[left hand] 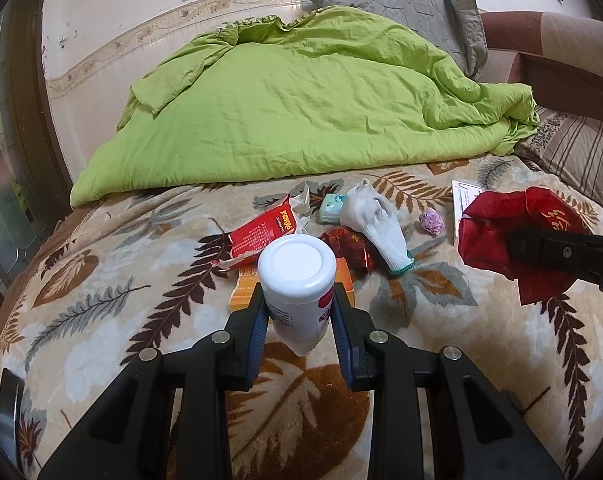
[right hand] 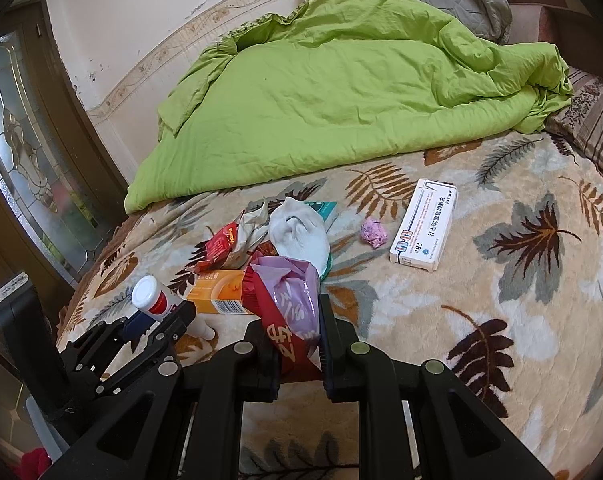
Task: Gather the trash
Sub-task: 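Hold the white bottle raised in the left gripper, then carry the white bottle and red bag over the red basket and open both grippers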
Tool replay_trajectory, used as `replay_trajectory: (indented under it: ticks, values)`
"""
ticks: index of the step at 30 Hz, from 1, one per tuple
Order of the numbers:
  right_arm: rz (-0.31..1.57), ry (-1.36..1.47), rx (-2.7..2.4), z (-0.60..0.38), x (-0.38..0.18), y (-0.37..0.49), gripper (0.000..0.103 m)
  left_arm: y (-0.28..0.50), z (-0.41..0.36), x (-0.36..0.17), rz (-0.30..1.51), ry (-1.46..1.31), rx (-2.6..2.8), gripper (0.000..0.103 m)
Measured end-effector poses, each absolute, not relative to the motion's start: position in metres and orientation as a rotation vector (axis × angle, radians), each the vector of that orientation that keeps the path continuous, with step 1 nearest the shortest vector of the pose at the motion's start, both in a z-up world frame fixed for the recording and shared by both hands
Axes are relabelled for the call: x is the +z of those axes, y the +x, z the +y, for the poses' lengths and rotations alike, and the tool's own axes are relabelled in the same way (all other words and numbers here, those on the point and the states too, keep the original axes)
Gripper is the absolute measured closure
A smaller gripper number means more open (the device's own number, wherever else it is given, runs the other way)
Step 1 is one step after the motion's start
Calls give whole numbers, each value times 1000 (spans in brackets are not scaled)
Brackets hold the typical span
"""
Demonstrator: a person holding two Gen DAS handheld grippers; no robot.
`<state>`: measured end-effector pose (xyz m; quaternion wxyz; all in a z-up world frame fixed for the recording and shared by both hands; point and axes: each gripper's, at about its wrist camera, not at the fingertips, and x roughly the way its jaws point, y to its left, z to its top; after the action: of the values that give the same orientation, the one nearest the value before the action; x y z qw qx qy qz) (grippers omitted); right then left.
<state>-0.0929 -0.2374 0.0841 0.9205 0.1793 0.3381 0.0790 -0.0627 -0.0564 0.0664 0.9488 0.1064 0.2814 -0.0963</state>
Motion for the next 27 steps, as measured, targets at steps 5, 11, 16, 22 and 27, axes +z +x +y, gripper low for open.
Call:
replay_trajectory:
  ticks: [5, 11, 16, 22, 27]
  values:
    - [694, 368, 161, -237, 84, -93, 87, -61, -57, 64, 583, 215, -203, 74]
    - [695, 378, 155, -237, 82, -95, 87, -59, -56, 60, 613, 205, -218, 74]
    - [698, 395, 147, -237, 81, -97, 87, -59, -56, 59, 629, 204, -226, 74]
    - [704, 390, 148, -234, 81, -98, 87, -58, -56, 58, 645, 201, -234, 74]
    - [705, 391, 150, -232, 80, -95, 87, -56, -57, 57, 649, 192, -239, 74]
